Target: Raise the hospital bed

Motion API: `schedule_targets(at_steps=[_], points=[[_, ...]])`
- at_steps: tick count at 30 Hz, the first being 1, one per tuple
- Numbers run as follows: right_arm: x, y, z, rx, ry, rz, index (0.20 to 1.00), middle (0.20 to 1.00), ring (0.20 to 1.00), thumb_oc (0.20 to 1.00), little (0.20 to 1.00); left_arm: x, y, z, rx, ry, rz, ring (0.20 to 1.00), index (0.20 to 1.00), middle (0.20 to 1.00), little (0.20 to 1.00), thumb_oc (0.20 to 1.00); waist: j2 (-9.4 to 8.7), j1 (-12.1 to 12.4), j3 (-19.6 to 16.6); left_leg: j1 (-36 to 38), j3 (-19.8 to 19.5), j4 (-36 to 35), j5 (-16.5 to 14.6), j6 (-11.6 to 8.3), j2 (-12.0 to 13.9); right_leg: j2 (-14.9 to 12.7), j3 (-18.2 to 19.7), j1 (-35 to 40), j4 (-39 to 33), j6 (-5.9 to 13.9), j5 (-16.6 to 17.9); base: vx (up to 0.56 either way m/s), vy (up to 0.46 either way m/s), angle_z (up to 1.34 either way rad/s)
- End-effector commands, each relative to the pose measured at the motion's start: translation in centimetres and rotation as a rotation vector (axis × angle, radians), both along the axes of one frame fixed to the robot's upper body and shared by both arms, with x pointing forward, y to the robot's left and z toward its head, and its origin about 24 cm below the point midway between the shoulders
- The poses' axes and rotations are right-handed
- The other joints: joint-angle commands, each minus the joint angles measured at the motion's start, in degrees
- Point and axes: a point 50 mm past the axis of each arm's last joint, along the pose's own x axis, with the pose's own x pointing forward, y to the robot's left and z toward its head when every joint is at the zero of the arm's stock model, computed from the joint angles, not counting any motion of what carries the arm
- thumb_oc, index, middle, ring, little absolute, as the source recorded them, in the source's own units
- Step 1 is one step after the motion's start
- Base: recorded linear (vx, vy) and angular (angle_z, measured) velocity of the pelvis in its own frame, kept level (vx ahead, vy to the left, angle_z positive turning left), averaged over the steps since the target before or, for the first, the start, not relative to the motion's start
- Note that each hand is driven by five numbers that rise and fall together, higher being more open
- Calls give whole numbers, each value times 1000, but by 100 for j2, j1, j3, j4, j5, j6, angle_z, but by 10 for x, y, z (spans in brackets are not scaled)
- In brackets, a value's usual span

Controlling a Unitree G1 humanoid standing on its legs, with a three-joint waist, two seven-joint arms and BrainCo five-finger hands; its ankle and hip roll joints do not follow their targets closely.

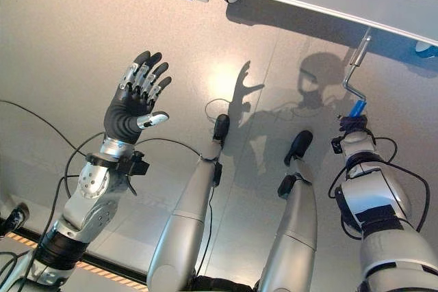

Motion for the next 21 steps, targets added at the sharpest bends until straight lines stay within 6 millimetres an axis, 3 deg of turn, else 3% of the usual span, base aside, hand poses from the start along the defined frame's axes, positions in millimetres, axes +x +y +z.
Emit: schedule_targets(at_steps=[1,11,13,14,16,19,21], points=[[50,114,35,16,-142,424,200,200,200,200,200,-15,-12,20,-52,-122,-51,1000,1000,1000,1000,1000,618,209,-80,-219,130,43,-137,251,-412,-230,215,270,272,342,-256,22,45,5],[58,177,52,-6,-229,652,200,200,200,200,200,-16,-9,19,-72,-122,-38,1000,1000,1000,1000,1000,636,225,-80,-232,144,19,-146,258,-404,-225,239,235,206,342,-261,9,17,0],[58,181,52,-8,-233,663,200,200,200,200,200,-16,-9,18,-72,-120,-39,1000,1000,1000,1000,1000,633,223,-80,-244,148,24,-144,257,-399,-222,239,231,201,342,-254,0,0,0],[56,202,57,-61,-262,760,200,200,200,200,200,-17,-10,17,-73,-113,-47,1000,1000,1000,1000,1000,630,208,-80,-260,154,28,-136,255,-398,-232,232,227,208,339,-258,0,0,0],[55,212,60,-58,-285,803,200,200,200,200,200,-18,-10,17,-69,-117,-50,1000,1000,1000,1000,1000,634,201,-80,-259,156,32,-134,254,-397,-226,239,215,224,336,-262,0,0,0],[49,236,77,32,-422,887,200,200,200,200,200,-19,-8,16,-69,-121,-49,1000,1000,1000,1000,1000,606,157,-80,-214,184,-8,-117,244,-372,-200,280,202,227,332,-262,11,1,-4],[29,255,99,199,-633,1001,200,200,200,200,200,-20,-6,14,-68,-119,-43,1000,1000,1000,1000,1000,480,24,-80,-180,267,-28,-111,234,-303,-151,347,181,197,326,-243,0,0,0]])
